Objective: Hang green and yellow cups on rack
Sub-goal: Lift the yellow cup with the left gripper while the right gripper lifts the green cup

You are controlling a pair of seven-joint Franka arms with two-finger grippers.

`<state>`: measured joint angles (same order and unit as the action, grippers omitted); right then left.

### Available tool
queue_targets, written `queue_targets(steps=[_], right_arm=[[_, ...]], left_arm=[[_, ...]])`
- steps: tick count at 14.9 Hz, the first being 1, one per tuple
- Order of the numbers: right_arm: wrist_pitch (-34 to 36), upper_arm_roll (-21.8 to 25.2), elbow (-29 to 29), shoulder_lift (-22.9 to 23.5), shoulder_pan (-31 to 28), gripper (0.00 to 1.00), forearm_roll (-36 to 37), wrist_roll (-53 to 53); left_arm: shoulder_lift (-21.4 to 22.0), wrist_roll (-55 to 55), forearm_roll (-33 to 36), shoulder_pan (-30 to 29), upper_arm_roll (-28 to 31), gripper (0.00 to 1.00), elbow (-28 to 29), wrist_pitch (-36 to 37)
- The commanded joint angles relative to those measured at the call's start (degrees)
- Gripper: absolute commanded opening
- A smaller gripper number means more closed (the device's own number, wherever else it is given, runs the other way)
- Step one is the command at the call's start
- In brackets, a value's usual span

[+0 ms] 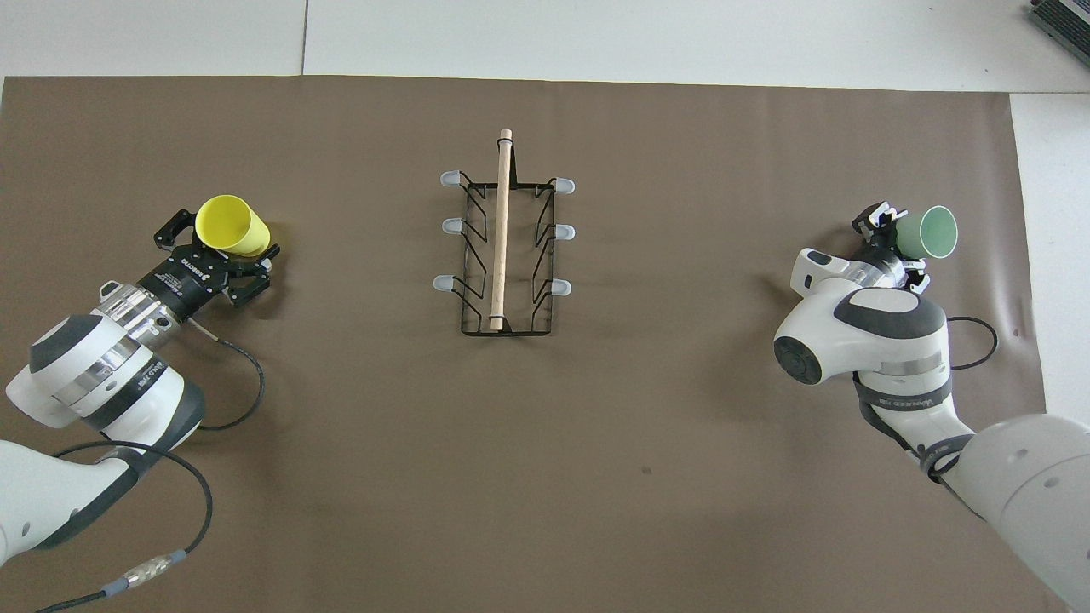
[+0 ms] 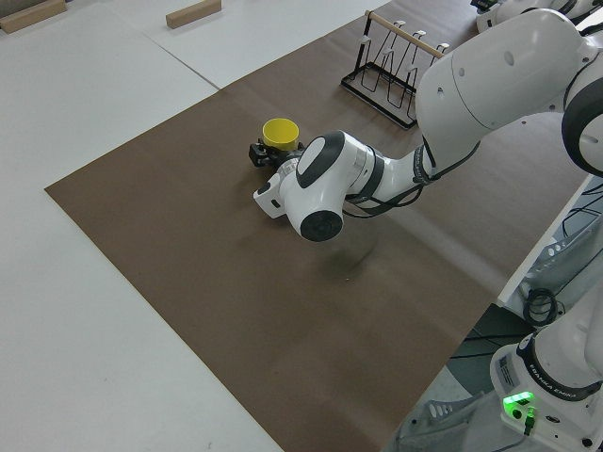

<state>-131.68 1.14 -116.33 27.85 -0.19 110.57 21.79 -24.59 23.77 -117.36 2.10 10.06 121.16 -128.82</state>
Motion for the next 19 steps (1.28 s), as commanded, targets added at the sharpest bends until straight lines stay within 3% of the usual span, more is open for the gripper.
queue_targets(steps=[1, 2, 3, 7, 9, 14, 19], right_arm=[[-0.2, -0.3, 0.1, -1.5, 1.1, 0.0, -1.0, -0.2], [-0.2, -0.3, 0.6, -2.1, 1.2, 0.0, -3.1, 2.0], [-0.9, -0.3, 0.8, -2.8, 1.2, 0.0, -6.2, 4.9], [-1.0, -1.0, 0.9, -6.4, 1.5, 0.0, -22.6, 10.6], [-1.0, -3.5, 1.1, -8.8, 1.2, 0.0, -34.4, 16.5], [6.6, -6.1, 1.3, -14.6, 6.5, 0.0, -58.5, 20.1], [9.1, -6.5, 3.8, -19.3, 8.6, 0.0, -82.9, 20.5]], left_arm=[[-1.3, -1.2, -1.6, 1.0, 0.3, 0.91, -1.5, -1.4], [-1.3, -1.9, -1.9, 1.0, 0.2, 0.64, -1.5, -1.4], [-1.2, -2.3, -2.0, 0.9, 0.2, 0.01, -1.2, -1.2], [-0.6, -5.3, -1.4, 0.2, 0.4, 0.0, -1.5, -0.5], [0.4, -5.2, 1.8, 0.0, 1.0, 0.0, -2.3, -1.2], [2.0, -5.1, 19.1, -3.6, 1.3, 0.0, -8.0, -0.6], [3.6, -4.8, 40.1, -3.7, 1.5, 0.0, -13.7, -1.7]])
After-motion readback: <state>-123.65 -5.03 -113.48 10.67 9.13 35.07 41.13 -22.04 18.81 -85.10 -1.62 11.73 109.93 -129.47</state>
